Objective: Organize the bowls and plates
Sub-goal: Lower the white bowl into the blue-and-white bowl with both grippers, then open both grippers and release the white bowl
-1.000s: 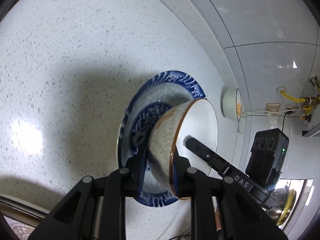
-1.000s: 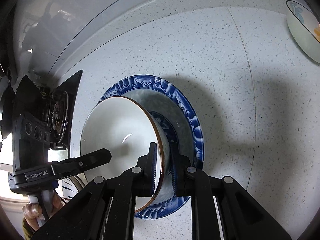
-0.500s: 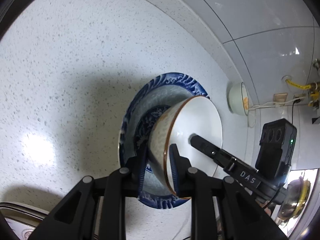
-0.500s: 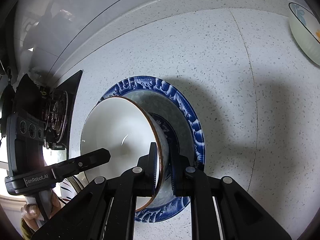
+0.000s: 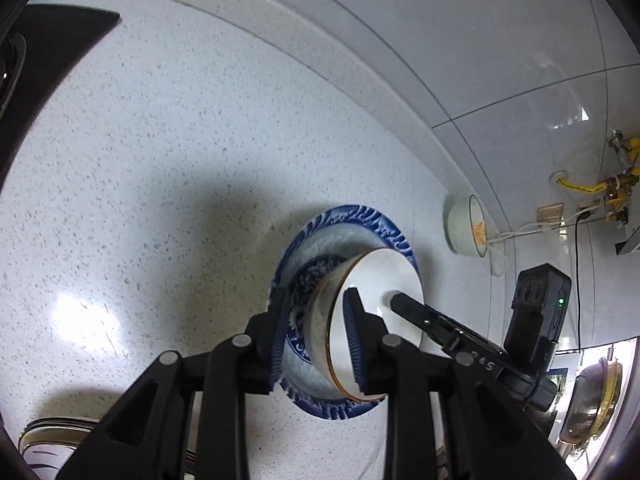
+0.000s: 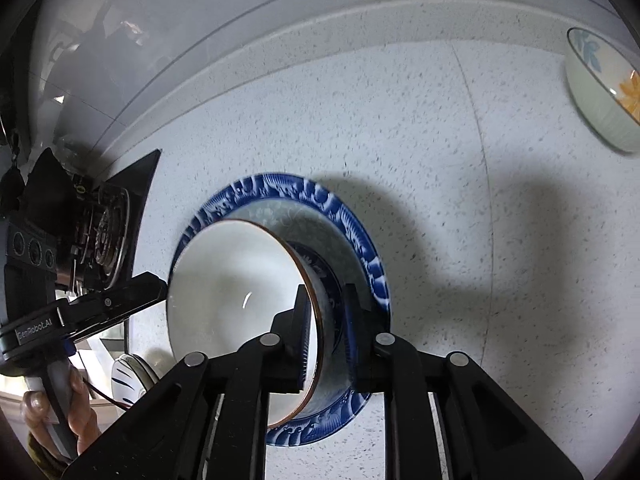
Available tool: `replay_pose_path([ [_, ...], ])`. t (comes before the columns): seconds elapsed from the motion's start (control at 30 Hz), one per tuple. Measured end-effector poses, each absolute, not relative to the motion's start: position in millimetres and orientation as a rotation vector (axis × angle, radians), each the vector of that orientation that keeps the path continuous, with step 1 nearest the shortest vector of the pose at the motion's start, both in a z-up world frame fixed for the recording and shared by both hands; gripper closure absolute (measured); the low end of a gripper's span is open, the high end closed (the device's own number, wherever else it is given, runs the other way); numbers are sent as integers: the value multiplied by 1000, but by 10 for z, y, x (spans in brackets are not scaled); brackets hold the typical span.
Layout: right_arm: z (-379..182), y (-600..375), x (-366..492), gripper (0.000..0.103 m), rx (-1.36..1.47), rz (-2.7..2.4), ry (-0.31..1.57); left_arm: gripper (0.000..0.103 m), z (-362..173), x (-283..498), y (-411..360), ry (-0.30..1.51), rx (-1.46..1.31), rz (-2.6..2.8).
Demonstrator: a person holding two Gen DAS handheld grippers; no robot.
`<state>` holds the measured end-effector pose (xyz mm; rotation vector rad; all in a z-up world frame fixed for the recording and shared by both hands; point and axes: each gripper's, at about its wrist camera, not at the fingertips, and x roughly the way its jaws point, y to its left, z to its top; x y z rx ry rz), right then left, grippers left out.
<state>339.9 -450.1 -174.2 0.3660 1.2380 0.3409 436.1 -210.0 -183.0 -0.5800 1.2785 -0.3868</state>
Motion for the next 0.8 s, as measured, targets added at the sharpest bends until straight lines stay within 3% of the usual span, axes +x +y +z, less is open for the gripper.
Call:
replay_pose_path([
  [0.1,-1590,-4534,3334,62,334,349,1197,76,-1728,4316,-2008,1235,-581,-391],
  [0.2,-1445,-4646,3220,53,316,342,1142,76,-1555,4263,-1948,1165,-583,-386],
  [0.33,-1302,-4948,3048,45,347,323,1081,54,-1389,4201,-1814,1101,-606,-353],
  [0.4,-1263,-5106,2981,38,366,308,1062,49,-1338,4218,-1806,1093,-600,-341],
  [0.57,-1219,-5654,2871,34,405,226,1036,33,-1214,4302,-1897,1087,-616,-362],
  [0.8,-1178,-6638,2935,27,484,71,996,27,-1123,4643,-2647,1173,-575,-481],
])
